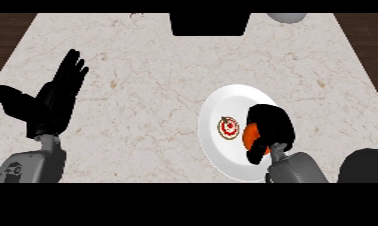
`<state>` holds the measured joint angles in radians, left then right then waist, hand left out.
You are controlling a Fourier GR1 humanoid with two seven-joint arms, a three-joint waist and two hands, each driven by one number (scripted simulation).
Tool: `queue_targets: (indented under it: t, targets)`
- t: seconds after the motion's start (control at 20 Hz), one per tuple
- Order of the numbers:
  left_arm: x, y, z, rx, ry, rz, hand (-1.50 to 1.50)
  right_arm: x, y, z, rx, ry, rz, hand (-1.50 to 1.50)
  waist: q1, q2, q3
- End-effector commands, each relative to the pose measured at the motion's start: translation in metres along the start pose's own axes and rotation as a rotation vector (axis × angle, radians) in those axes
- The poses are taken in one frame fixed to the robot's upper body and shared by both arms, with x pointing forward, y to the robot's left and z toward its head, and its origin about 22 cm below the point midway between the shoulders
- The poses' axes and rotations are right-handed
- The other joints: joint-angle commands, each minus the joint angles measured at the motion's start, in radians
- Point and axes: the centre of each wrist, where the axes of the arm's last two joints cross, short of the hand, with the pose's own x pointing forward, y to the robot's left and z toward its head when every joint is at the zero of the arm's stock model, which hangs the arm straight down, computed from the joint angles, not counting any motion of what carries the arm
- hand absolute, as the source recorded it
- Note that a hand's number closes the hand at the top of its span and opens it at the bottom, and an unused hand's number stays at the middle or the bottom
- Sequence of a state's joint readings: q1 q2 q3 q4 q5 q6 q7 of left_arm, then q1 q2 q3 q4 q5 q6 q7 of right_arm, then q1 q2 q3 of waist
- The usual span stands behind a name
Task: Pick the squash from the plate and place it in the pan
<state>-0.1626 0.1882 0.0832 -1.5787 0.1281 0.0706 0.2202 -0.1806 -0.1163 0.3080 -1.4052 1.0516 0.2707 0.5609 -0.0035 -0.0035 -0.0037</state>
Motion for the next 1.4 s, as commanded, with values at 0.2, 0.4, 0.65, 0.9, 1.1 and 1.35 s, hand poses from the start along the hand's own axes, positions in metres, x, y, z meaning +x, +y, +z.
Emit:
queue_targets:
  t: [0.2, 0.4, 0.65, 0.9, 1.1, 1.35]
  targets:
    - [0.001, 0.011, 0.004, 0.06, -0.002, 0.003, 0.0, -0.111, -0.054, -0.032, -0.217, 0.932, -0.457, 1.5, -0.067, 0.016, 0.003]
    - [0.009, 0.006, -0.001, 0.011, -0.027, 0.001, 0.0, -0.137, -0.102, -0.042, -0.433, 1.297, -0.407, 1.5, 0.009, 0.024, -0.002]
    - [0.013, -0.008, -0.001, -0.045, -0.012, 0.002, 0.0, -0.137, -0.165, -0.047, -0.647, 1.504, -0.226, 1.5, 0.055, 0.016, -0.003]
    - [0.009, -0.014, -0.003, -0.046, -0.01, -0.002, 0.0, -0.126, -0.225, -0.048, -0.709, 1.582, -0.18, 1.5, 0.052, 0.014, 0.0]
    - [0.016, -0.01, -0.003, -0.046, -0.018, 0.005, 0.0, -0.123, -0.235, -0.053, -0.755, 1.639, -0.17, 1.5, 0.05, 0.012, 0.002]
    - [0.009, -0.006, 0.001, -0.009, 0.0, -0.012, 0.0, -0.131, -0.231, -0.039, -0.847, 1.709, -0.164, 1.5, 0.009, 0.0, 0.002]
